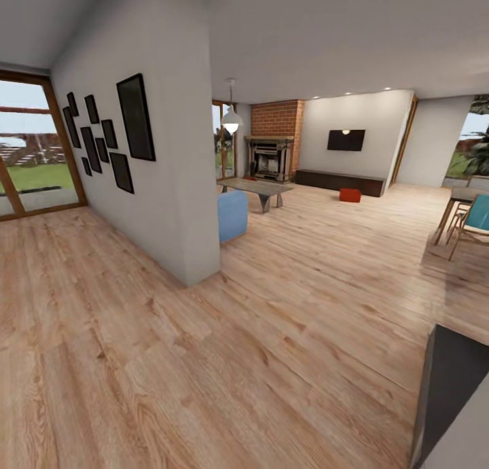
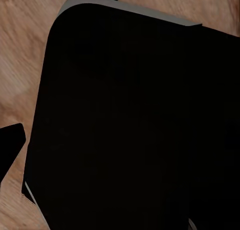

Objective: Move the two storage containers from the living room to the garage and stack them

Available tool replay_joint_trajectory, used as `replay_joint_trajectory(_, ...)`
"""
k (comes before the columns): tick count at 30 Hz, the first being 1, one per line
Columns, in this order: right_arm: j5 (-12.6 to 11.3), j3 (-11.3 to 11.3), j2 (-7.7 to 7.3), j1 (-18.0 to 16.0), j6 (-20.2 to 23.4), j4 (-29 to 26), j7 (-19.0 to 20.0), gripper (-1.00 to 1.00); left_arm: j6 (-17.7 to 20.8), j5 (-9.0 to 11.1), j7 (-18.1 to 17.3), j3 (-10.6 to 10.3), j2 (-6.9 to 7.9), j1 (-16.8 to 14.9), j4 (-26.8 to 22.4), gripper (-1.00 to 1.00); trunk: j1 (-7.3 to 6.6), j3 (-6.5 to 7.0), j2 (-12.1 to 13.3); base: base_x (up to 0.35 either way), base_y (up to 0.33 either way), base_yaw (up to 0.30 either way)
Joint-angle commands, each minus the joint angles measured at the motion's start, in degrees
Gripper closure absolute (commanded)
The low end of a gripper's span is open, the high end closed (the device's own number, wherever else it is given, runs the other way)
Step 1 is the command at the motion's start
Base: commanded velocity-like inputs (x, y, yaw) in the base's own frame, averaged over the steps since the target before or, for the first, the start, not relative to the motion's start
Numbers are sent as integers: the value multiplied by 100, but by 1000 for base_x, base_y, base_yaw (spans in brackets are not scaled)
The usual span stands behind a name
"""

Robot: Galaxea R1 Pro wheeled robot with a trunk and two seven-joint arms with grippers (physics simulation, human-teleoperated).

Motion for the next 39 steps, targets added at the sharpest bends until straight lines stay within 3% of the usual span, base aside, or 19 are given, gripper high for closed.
replay_joint_trajectory(1,-13,50,1,-6,-22,11,-16,-100,-3,27,5,0,-1,-1,-6,-100,3,-5,-2,322,0,0)
replay_joint_trajectory(39,-35,28,1,-9,28,12,-53,-100,40,26,5,0,9,-1,-11,-100,3,-5,-2,322,0,0)
